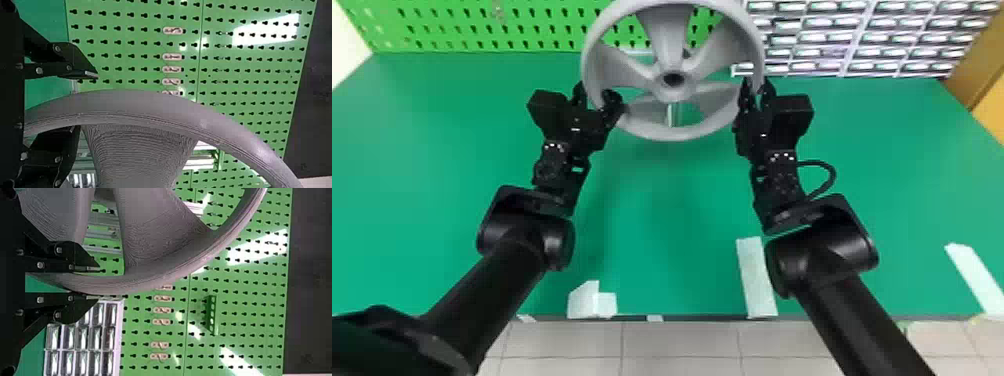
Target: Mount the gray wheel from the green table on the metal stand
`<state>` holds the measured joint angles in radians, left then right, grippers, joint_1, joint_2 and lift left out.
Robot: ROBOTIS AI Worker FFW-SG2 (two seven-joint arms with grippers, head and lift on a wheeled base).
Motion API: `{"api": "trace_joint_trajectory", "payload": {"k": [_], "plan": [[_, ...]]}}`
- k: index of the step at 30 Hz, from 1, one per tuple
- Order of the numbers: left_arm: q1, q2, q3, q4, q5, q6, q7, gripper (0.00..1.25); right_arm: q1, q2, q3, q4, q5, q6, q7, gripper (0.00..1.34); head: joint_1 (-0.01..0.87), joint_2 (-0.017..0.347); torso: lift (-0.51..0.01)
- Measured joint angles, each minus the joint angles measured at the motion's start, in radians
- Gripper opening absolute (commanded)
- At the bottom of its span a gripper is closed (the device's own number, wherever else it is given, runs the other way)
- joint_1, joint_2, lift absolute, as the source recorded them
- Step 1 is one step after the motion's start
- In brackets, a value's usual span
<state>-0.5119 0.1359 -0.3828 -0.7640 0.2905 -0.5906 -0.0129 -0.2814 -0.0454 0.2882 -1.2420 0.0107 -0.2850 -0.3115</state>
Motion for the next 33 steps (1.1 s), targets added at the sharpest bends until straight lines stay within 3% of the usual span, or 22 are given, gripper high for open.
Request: {"api": "trace_joint_trajectory", "payload": {"k": [33], "plan": [[-0.023,-0.01,0.002,0.039,-0.005,0.0,0.0,0.41,-0.023,-0.004,-0.002,0.011,0.003,0.04,0.0,0.25,0.867,0.052,-0.1]]}}
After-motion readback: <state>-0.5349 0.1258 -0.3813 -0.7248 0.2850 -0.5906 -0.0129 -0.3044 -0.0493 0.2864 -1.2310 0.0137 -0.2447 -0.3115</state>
